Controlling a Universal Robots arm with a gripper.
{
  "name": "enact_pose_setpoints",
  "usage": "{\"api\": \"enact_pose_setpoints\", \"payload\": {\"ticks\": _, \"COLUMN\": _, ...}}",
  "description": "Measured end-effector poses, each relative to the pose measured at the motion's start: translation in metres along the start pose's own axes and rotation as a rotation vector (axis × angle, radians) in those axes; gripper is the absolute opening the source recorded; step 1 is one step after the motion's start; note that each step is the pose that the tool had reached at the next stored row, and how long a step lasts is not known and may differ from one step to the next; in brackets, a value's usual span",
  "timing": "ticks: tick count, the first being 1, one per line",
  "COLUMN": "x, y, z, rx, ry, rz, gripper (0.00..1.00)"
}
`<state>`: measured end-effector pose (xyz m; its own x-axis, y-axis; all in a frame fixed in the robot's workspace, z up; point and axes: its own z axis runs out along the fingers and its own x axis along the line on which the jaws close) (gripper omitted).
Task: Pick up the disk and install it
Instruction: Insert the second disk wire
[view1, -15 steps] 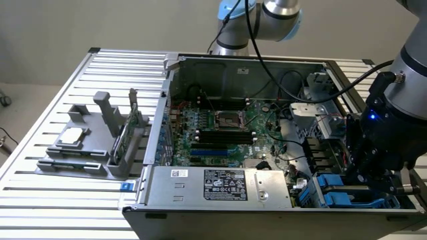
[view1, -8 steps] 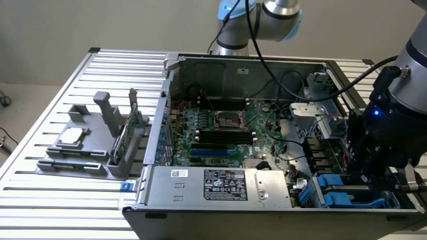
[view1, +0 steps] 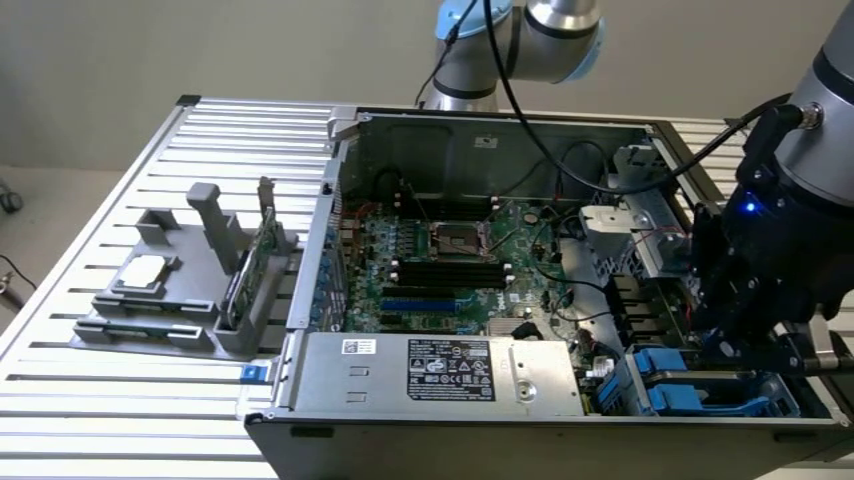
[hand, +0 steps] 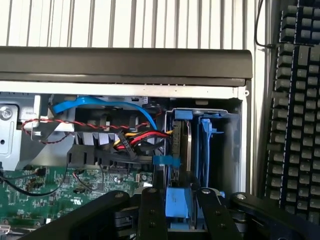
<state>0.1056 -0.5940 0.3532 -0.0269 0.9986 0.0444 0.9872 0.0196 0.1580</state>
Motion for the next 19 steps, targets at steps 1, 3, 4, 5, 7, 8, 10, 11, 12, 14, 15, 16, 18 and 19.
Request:
{"api": "enact_pose_setpoints", "payload": {"ticks": 1, "x": 0.0, "y": -0.0022, "z": -0.0007, "rx": 0.0002, "ry": 0.0002, "rz": 0.0, "gripper": 0.31}}
{"api": "enact_pose_setpoints", "payload": {"ticks": 3, "x": 0.0, "y": -0.0068, "z": -0.0019, "rx": 0.0007, "ry": 0.0007, "rz": 0.0, "gripper": 0.31}}
{"api": "enact_pose_setpoints", "payload": {"ticks": 4, "x": 0.0, "y": -0.0088, "z": -0.0024, "rx": 0.001, "ry": 0.0009, "rz": 0.0, "gripper": 0.31}}
{"api": "enact_pose_setpoints", "payload": {"ticks": 5, "x": 0.001, "y": -0.0109, "z": -0.003, "rx": 0.0014, "ry": 0.001, "rz": 0.0, "gripper": 0.31}}
{"api": "enact_pose_setpoints", "payload": {"ticks": 7, "x": 0.001, "y": -0.0148, "z": -0.0042, "rx": 0.0026, "ry": 0.0011, "rz": 0.0, "gripper": 0.31}}
{"api": "enact_pose_setpoints", "payload": {"ticks": 8, "x": 0.001, "y": -0.0163, "z": -0.0049, "rx": 0.0034, "ry": 0.0011, "rz": 0.0, "gripper": 0.31}}
{"api": "enact_pose_setpoints", "payload": {"ticks": 10, "x": 0.002, "y": -0.018, "z": -0.0065, "rx": 0.004, "ry": 0.001, "rz": 0.0, "gripper": 0.31}}
{"api": "enact_pose_setpoints", "payload": {"ticks": 11, "x": 0.003, "y": -0.0182, "z": -0.0071, "rx": 0.0041, "ry": 0.0014, "rz": 0.001, "gripper": 0.31}}
{"api": "enact_pose_setpoints", "payload": {"ticks": 12, "x": 0.003, "y": -0.0182, "z": -0.0073, "rx": 0.0042, "ry": 0.0011, "rz": 0.0, "gripper": 0.31}}
{"api": "enact_pose_setpoints", "payload": {"ticks": 14, "x": 0.003, "y": -0.0182, "z": -0.0073, "rx": 0.0041, "ry": 0.002, "rz": 0.0, "gripper": 0.31}}
{"api": "enact_pose_setpoints", "payload": {"ticks": 15, "x": 0.003, "y": -0.0182, "z": -0.0073, "rx": 0.0041, "ry": 0.002, "rz": 0.0, "gripper": 0.31}}
{"api": "enact_pose_setpoints", "payload": {"ticks": 16, "x": 0.003, "y": -0.0183, "z": -0.0073, "rx": 0.0041, "ry": 0.002, "rz": 0.0, "gripper": 0.31}}
{"api": "enact_pose_setpoints", "payload": {"ticks": 18, "x": 0.003, "y": -0.0183, "z": -0.0073, "rx": 0.0041, "ry": 0.0019, "rz": 0.0, "gripper": 0.31}}
{"api": "enact_pose_setpoints", "payload": {"ticks": 19, "x": 0.003, "y": -0.0183, "z": -0.0073, "rx": 0.004, "ry": 0.0019, "rz": 0.0, "gripper": 0.31}}
